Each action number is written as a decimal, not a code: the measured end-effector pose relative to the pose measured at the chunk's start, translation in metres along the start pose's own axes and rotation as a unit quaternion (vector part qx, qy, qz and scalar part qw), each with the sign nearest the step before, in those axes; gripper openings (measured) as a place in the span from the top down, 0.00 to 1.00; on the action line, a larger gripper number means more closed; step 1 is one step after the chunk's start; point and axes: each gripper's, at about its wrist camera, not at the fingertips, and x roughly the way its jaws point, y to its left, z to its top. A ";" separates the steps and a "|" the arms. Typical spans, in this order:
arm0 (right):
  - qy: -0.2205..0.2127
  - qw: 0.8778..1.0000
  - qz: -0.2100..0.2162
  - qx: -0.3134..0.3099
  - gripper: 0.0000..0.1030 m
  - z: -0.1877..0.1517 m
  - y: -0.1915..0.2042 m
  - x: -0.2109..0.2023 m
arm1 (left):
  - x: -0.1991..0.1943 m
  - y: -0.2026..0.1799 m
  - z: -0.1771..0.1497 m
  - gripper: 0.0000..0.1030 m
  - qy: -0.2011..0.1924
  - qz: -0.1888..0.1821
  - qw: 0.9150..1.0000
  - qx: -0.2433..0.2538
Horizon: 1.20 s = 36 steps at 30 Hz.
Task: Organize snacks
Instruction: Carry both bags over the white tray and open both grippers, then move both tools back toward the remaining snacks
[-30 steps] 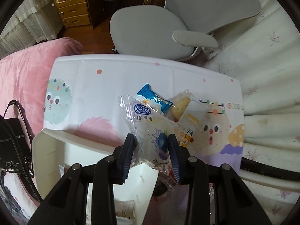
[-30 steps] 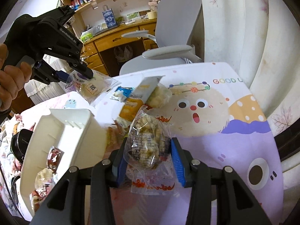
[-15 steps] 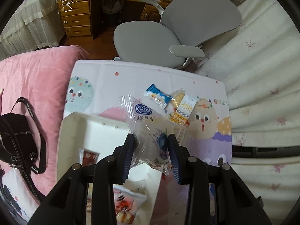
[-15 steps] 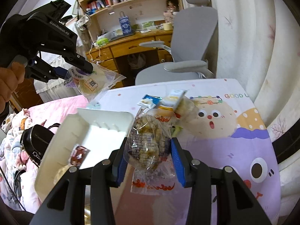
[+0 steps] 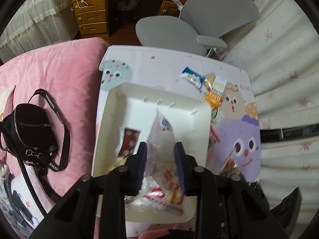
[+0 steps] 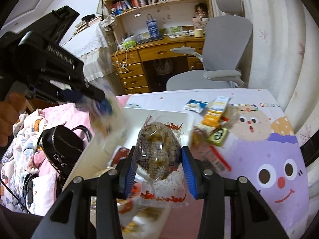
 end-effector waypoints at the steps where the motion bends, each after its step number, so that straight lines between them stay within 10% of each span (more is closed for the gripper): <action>1: -0.002 1.000 0.001 -0.003 0.59 0.000 0.006 -0.001 | 0.000 0.004 -0.005 0.83 0.003 -0.006 1.000 0.003; 19: 0.033 0.999 -0.035 -0.006 0.48 -0.041 0.064 -0.014 | 0.019 0.034 -0.078 0.51 -0.006 -0.013 0.996 0.092; 23: 0.055 0.997 -0.054 0.012 0.48 -0.059 0.058 -0.023 | 0.031 0.030 -0.095 0.28 0.005 -0.016 0.995 0.099; 36: 0.065 0.991 -0.092 0.068 0.48 -0.075 0.006 -0.055 | 0.037 0.011 -0.125 0.21 -0.004 0.017 0.999 0.040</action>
